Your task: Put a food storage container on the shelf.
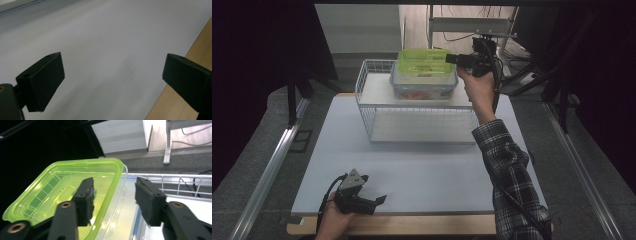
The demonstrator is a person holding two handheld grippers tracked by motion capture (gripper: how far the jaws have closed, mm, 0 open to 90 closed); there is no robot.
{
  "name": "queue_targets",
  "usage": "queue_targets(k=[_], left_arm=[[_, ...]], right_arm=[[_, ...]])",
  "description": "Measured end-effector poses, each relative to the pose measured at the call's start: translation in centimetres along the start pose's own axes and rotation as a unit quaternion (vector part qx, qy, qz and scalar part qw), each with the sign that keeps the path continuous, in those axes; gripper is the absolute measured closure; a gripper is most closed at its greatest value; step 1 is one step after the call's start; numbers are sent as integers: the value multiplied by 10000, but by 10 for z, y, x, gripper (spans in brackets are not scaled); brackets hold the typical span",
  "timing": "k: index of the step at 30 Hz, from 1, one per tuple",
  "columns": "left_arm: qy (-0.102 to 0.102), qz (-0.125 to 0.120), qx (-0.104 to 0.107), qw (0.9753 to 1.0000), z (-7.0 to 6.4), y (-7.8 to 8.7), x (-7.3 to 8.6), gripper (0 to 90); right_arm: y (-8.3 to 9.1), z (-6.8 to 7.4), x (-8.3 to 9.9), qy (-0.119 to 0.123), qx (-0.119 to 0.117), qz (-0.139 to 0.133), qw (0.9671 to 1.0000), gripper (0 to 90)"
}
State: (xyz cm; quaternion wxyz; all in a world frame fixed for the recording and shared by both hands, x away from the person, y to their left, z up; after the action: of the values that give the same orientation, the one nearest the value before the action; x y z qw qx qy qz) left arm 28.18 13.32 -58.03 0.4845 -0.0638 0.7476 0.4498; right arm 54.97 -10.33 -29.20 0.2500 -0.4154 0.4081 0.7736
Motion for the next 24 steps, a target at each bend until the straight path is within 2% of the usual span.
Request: queue_targets(k=[10, 14, 17, 24], left_arm=[[-4, -4, -12, 10000, 0, 0, 0, 40], [-13, 13, -16, 10000, 0, -1, 0, 40], [-8, 16, -14, 10000, 0, -1, 0, 40], [1, -6, -6, 10000, 0, -1, 0, 39]], right_arm=[[20, 2, 8, 395, -271, 72, 9988, 296], [27, 3, 14, 605, -302, 98, 9977, 261], [31, 4, 20, 728, -417, 135, 9964, 238], [39, 3, 35, 899, -545, 199, 9943, 207]])
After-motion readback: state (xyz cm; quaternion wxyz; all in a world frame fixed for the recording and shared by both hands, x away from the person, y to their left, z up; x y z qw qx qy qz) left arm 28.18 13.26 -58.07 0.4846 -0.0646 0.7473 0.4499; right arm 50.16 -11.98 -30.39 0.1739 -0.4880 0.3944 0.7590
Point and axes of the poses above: each handheld gripper's, and its own axes: y roughly backward along the jaws, x roughly out of its underside, z roughly to its left, the point moved 9 cm from there along -y, roughly forward along the jaws
